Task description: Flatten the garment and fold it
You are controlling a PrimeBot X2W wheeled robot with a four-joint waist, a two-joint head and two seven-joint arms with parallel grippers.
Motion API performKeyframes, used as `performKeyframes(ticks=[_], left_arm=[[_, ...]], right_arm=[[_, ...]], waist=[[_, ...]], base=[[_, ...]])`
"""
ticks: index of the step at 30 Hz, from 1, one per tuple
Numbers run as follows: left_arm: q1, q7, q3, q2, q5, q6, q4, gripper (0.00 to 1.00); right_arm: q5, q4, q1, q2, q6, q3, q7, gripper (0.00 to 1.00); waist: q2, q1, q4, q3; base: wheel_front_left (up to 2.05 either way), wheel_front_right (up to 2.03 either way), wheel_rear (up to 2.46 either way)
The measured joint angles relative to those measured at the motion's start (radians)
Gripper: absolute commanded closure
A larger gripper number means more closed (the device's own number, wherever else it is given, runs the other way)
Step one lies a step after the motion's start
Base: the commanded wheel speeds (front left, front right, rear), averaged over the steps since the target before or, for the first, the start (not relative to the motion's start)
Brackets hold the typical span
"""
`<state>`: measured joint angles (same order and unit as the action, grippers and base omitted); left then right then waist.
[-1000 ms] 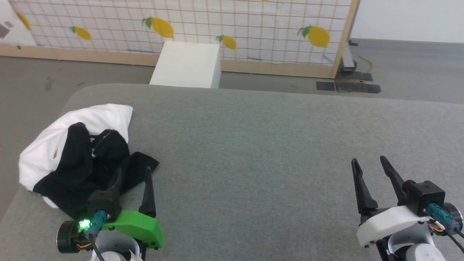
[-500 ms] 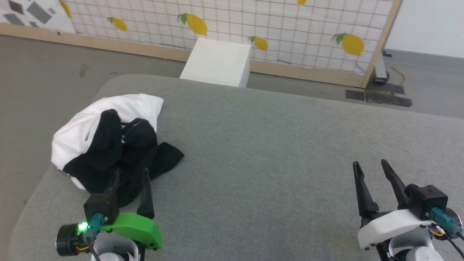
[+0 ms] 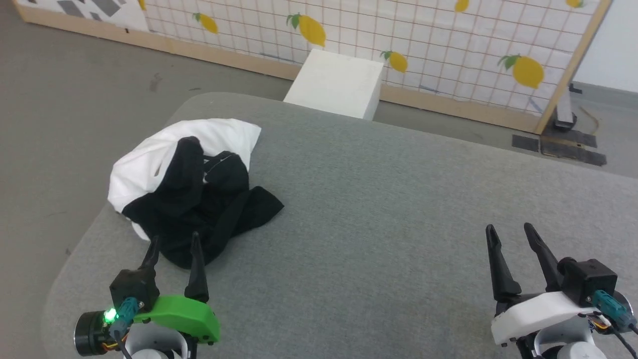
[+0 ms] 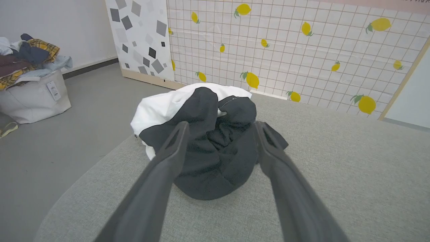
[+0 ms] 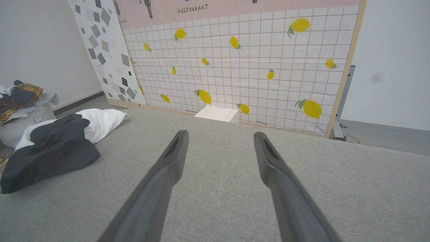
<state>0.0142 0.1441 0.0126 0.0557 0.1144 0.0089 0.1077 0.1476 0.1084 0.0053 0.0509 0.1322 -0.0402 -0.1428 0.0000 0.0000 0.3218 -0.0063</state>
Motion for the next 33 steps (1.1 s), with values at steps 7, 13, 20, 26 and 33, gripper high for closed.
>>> performKeyframes(ticks=[7, 13, 20, 26, 33], left_arm=[[0.000, 0.015, 0.002, 0.000, 0.004, 0.002, 0.010, 0.00], [0.000, 0.026, 0.002, 0.000, 0.021, 0.002, 0.018, 0.00], [0.000, 0.040, 0.004, 0.000, 0.030, 0.002, 0.029, 0.00], [0.000, 0.053, 0.007, 0.000, 0.035, 0.002, 0.040, 0.00], [0.000, 0.069, 0.009, 0.000, 0.037, 0.002, 0.049, 0.00]], right_arm=[[0.007, 0.009, 0.000, 0.000, 0.000, 0.001, -0.016, 0.00], [0.022, 0.019, 0.000, 0.000, 0.000, -0.001, -0.026, 0.00], [0.036, 0.031, 0.001, 0.000, 0.000, -0.005, -0.043, 0.00], [0.043, 0.044, 0.002, 0.000, 0.000, -0.012, -0.053, 0.00], [0.048, 0.056, 0.002, 0.000, 0.000, -0.013, -0.068, 0.00]], waist=[[0.0000, 0.0000, 0.036, 0.003], [0.0000, 0.0000, 0.064, 0.004], [0.0000, 0.0000, 0.100, 0.006], [0.0000, 0.0000, 0.131, 0.008], [0.0000, 0.0000, 0.165, 0.010]], base=[[0.00, 0.00, 0.00], [0.00, 0.00, 0.00], [0.00, 0.00, 0.00], [0.00, 0.00, 0.00], [0.00, 0.00, 0.00]])
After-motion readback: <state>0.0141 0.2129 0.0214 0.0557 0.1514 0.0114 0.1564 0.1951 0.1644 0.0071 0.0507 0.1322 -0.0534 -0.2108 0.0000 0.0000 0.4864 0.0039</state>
